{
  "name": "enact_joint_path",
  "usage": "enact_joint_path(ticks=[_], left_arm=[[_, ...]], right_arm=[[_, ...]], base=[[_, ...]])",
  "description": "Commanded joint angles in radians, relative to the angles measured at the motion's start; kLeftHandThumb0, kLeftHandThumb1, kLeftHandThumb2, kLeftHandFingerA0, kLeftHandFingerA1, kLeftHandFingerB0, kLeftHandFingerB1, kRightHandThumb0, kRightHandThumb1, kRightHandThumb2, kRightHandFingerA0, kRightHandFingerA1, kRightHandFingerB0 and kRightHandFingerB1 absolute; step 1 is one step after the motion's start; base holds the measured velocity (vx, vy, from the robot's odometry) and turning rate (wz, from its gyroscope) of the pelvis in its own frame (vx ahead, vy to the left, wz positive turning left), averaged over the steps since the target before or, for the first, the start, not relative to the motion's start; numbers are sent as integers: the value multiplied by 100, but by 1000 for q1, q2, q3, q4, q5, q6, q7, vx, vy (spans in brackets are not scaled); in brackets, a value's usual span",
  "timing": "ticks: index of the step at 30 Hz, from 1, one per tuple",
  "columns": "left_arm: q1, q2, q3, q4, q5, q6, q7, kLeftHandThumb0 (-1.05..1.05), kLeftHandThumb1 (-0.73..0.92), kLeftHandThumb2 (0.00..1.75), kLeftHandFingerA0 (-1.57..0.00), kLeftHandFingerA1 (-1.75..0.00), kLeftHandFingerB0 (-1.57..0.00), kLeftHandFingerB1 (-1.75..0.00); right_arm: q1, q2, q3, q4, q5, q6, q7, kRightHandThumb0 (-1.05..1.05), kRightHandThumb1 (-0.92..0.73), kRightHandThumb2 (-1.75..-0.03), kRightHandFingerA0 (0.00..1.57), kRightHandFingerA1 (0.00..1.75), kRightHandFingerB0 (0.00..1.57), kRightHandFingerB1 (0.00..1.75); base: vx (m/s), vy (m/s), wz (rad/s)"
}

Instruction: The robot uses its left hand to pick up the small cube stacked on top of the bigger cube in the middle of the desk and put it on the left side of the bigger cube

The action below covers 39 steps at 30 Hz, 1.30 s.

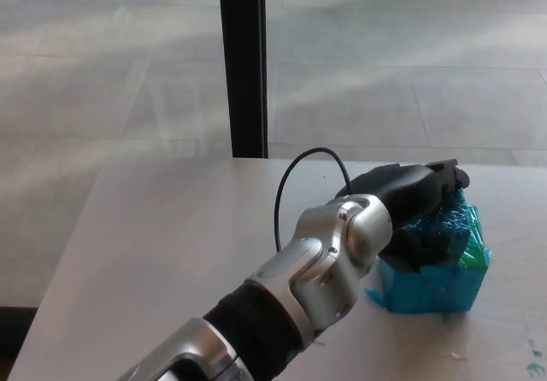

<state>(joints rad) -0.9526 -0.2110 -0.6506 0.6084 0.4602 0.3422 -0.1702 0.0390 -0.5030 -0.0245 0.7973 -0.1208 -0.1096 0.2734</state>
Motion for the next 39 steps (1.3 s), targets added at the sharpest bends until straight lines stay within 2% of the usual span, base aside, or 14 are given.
enact_joint_path(ticks=[1, 5, 12, 14, 16, 17, 18, 20, 25, 29, 31, 32, 38, 39], left_arm=[[176, -24, -32, 90, 75, -107, 271, -23, 58, 72, -78, -119, -79, -84], [177, -14, -53, 93, 96, -116, 274, -22, 58, 72, -79, -153, -79, -110], [92, 9, -31, 142, 106, -137, 288, -19, 59, 71, -76, -133, -71, -87], [11, 56, -10, 146, 122, -168, 299, -8, 61, 73, -80, -171, -62, -134], [-27, 70, 15, 157, 106, -176, 284, -11, 62, 69, -76, -162, -68, -122], [-48, 72, 29, 168, 103, -169, 287, -14, 58, 73, -75, -135, -65, -79], [-75, 80, 53, 175, 92, -167, 291, -11, 59, 76, -74, -171, -61, -141], [-144, 107, 96, 192, 88, -172, 298, -13, 59, 79, -81, -137, -77, -115], [-242, 139, 195, 232, 48, -222, 319, -12, 51, 96, -89, -168, -81, -134], [-283, 145, 292, 215, 15, -196, 325, -17, 47, 108, -124, -142, -97, -123], [-270, 157, 309, 189, 17, -193, 306, -11, 51, 106, -91, -174, -84, -142], [-260, 167, 310, 164, 20, -168, 274, -16, 48, 105, -121, -136, -96, -117], [-83, 269, 302, -52, 4, -96, 72, -16, 57, 96, -78, -150, -81, -111], [-22, 300, 291, -99, 5, -94, 35, -19, 56, 100, -88, -155, -89, -115]], right_arm=[[-2, -13, 6, 8, -14, 29, -10, -68, -54, -77, 73, 91, 69, 69], [16, -12, 9, -23, -12, 47, -8, -73, -57, -76, 73, 91, 69, 69], [26, -6, 6, -27, -3, 28, -12, -75, -56, -78, 76, 92, 68, 72], [25, -9, 10, -25, -11, 28, -20, -76, -57, -78, 79, 93, 69, 73], [27, -12, 14, -22, -16, 24, -18, -78, -59, -75, 77, 91, 69, 72], [31, -12, 13, -24, -13, 25, -16, -78, -59, -74, 75, 90, 68, 70], [32, -11, 11, -25, -10, 29, -13, -81, -60, -71, 74, 89, 66, 70], [35, -8, 8, -23, -6, 27, -12, -78, -60, -70, 75, 89, 67, 70], [36, -2, 5, 5, 1, -3, -10, -78, -45, -99, 74, 87, 64, 74], [47, -8, 9, -6, -5, -15, -8, -78, -59, -70, 76, 90, 68, 72], [41, -6, 8, 4, -3, -13, -8, -80, -44, -97, 77, 88, 66, 75], [41, -6, 9, 1, -4, -8, -10, -79, -60, -70, 78, 89, 69, 72], [50, -11, 4, -29, -3, 27, -12, -80, -44, -98, 76, 88, 66, 75], [49, -14, 11, -21, -12, 8, -16, -77, -60, -71, 77, 91, 68, 72]], base=[[0, 0, 0], [0, 0, 0], [0, 0, 0], [0, 0, 0], [0, 0, 0], [0, 0, 0], [0, 0, 0], [0, 0, 0], [0, 0, 2], [0, 0, 0], [0, 0, 0], [0, 0, 0], [0, 0, 0], [0, 0, 0]])
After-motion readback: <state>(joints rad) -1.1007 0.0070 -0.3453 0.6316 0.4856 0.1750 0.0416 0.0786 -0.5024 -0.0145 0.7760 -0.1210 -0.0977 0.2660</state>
